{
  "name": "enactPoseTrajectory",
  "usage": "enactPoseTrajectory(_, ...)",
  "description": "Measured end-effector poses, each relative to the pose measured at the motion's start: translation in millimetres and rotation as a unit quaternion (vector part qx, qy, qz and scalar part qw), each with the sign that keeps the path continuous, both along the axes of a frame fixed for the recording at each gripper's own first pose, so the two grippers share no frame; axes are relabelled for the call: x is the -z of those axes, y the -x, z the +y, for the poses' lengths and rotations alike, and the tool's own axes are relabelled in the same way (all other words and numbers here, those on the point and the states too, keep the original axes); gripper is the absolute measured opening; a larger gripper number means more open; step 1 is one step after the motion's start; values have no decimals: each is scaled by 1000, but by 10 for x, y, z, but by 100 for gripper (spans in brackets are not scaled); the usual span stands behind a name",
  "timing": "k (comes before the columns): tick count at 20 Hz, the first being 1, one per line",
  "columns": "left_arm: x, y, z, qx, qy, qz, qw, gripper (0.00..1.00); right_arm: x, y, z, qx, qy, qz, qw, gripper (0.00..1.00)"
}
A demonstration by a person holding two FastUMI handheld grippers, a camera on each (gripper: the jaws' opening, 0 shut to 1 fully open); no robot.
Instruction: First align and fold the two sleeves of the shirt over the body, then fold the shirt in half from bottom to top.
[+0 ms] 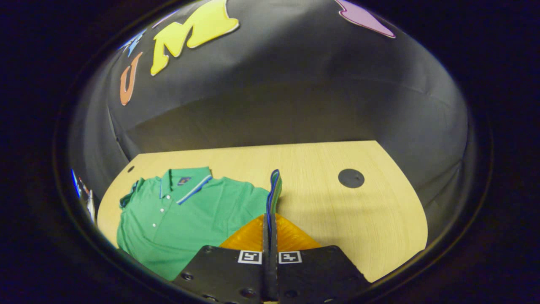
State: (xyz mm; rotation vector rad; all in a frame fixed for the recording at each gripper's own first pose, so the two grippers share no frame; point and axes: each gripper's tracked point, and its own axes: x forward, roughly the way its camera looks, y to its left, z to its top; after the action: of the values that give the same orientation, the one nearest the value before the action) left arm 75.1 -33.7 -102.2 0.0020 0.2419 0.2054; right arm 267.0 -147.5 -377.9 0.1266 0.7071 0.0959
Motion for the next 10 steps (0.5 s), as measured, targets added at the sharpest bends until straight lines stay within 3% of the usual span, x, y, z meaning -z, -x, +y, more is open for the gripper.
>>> enactPoseTrajectory(5,-12,128,336,-19,17,-12,1000,100,-505,-1,479,-10,25,-22,999,0)
enactPoseTrajectory(10,42,377,906,-45,24,-8,999,100,-553,6,1231,-24,46,-9,999,0)
